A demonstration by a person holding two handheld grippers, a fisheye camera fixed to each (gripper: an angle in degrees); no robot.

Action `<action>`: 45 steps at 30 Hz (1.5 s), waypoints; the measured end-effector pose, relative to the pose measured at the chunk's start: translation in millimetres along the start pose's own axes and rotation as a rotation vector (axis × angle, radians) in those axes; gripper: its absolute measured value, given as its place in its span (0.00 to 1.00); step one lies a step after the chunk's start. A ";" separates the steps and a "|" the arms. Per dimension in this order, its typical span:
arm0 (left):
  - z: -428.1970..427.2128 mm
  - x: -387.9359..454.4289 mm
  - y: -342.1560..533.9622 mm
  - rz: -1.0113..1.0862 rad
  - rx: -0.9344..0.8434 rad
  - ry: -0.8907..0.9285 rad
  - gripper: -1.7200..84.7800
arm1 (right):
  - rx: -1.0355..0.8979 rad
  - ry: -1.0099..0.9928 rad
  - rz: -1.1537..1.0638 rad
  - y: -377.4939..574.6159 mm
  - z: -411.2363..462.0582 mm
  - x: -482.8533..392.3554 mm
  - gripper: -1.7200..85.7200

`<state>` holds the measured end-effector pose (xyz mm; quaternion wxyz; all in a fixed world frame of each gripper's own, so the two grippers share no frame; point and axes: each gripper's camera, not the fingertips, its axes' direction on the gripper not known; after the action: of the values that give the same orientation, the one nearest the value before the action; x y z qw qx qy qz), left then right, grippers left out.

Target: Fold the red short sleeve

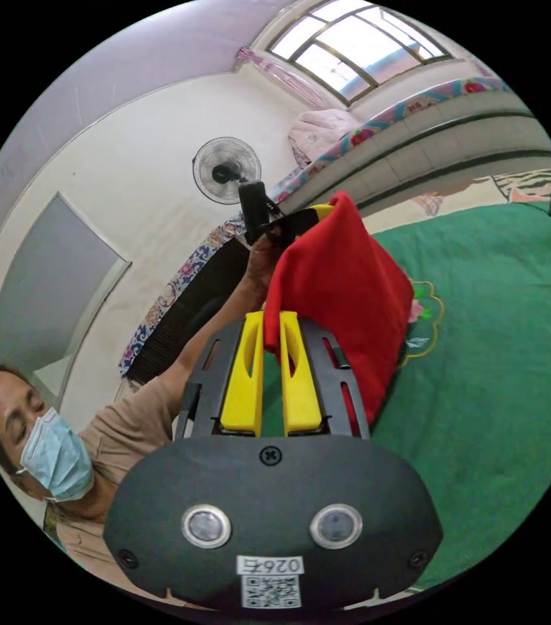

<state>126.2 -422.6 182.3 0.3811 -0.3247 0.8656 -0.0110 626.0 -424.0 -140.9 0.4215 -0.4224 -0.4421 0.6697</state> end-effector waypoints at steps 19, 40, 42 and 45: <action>-253.4 -10.8 275.1 -0.623 0.460 -0.198 0.03 | -0.536 0.088 -0.162 25.3 316.8 -70.2 0.10; -150.5 83.5 248.1 -0.757 -0.007 -0.528 0.16 | -0.614 0.503 -0.409 113.0 324.7 -88.4 0.13; -155.4 85.4 247.2 -0.750 -0.007 -0.520 0.13 | -0.618 0.547 -0.484 125.4 333.4 -90.2 0.12; -167.1 90.0 249.9 -0.748 0.069 -0.446 0.09 | -0.598 0.657 -0.551 131.8 338.9 -90.4 0.07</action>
<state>-168.5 -315.0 175.5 0.5390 -0.5974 0.5841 -0.1070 308.8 -622.2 -162.9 0.5596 -0.5802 -0.5532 0.2103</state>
